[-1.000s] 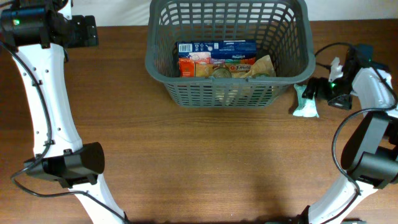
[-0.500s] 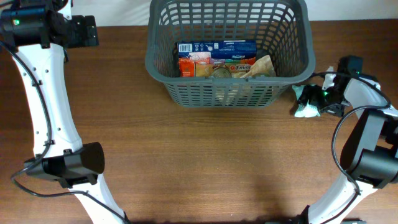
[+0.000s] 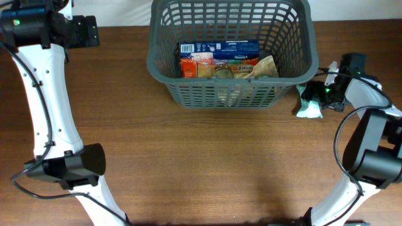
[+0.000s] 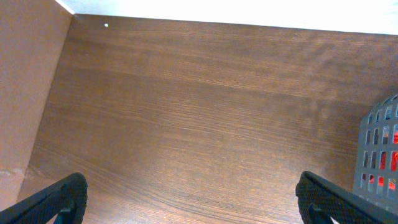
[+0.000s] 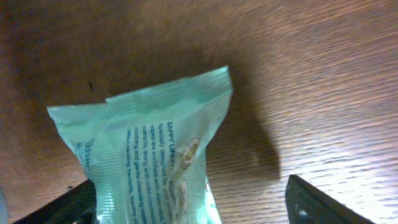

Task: Pack container
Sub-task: 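Move the right gripper to the green snack packet and grasp it, then lift the snack packet and lower it into the basket, release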

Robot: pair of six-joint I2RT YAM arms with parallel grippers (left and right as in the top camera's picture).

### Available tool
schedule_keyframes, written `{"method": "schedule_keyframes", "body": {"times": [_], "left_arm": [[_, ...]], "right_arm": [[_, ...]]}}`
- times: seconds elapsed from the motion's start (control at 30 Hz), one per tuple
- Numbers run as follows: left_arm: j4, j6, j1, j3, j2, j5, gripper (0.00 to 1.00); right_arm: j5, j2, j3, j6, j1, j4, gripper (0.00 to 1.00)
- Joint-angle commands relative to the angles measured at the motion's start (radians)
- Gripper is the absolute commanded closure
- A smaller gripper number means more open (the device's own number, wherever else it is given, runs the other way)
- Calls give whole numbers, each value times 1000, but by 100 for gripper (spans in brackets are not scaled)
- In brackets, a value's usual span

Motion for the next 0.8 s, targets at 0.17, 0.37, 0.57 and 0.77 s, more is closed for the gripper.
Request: {"method": "schedule_keyframes", "body": {"times": [0.17,0.37,0.57,0.77], "left_arm": [[-1,-14,2,-4,-16,3,1],[-1,-14,2,-4,-16,3,1],[-1,-14,2,-4,-16,3,1],[-1,-14,2,-4,-16,3,1]], "right_arm": [[-73,51,-4,42,11,-20,42],[-175,-24,22,42,-22,-70,62],[-193,-155,198,42,-73,-254,75],[-190,-324,602,41,-99,-510,85]]}}
